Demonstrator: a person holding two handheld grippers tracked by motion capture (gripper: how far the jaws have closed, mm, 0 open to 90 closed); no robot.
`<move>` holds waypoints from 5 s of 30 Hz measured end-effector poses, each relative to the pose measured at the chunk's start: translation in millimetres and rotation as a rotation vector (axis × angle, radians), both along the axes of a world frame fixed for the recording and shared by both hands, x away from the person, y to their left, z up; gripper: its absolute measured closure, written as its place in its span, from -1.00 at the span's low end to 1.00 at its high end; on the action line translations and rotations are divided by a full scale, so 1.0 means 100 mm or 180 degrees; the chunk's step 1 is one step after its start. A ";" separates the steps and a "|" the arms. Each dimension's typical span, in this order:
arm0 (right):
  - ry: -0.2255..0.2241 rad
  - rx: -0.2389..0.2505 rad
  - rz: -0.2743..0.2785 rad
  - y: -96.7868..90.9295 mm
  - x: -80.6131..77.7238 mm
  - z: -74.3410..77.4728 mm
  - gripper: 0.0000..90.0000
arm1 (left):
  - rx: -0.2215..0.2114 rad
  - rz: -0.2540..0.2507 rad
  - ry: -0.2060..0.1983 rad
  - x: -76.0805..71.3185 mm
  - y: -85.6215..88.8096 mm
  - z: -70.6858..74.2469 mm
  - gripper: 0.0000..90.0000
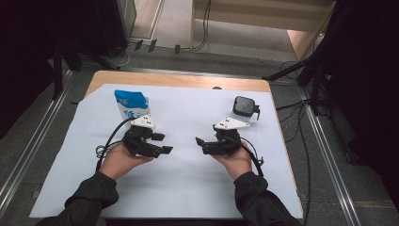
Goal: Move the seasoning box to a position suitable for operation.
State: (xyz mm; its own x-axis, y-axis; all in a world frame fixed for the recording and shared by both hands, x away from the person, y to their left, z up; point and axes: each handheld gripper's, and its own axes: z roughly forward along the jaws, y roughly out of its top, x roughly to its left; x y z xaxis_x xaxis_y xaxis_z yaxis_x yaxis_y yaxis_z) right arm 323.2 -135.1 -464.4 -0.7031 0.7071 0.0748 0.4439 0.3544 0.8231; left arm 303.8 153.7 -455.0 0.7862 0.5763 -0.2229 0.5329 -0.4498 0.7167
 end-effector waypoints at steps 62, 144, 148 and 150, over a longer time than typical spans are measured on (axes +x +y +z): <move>-0.0008 0.0277 -0.1107 -0.58 -0.02 -0.09 -0.67 | -0.0018 -0.0278 -0.0034 0.02 -0.08 -0.01 -0.15; 0.0075 -0.0048 -0.1736 -0.76 1.00 -0.21 -0.64 | -0.0119 0.0088 0.0129 -0.13 0.26 -0.04 -0.26; 0.0021 -0.0030 -0.1609 -0.71 0.90 -0.13 -0.64 | -0.0066 0.0080 0.0131 -0.09 0.23 -0.04 -0.27; 0.0021 -0.0007 -0.1555 -0.68 0.85 -0.10 -0.64 | -0.0045 0.0081 0.0119 -0.07 0.21 -0.04 -0.25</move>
State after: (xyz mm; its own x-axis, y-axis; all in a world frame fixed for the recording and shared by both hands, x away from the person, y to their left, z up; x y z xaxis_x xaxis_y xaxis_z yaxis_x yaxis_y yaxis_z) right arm 408.2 -203.6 -474.4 -0.2885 0.9544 0.0763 0.5638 0.1049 0.8192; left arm 297.2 174.4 -459.1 0.7624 0.5925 -0.2603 0.5706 -0.4257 0.7023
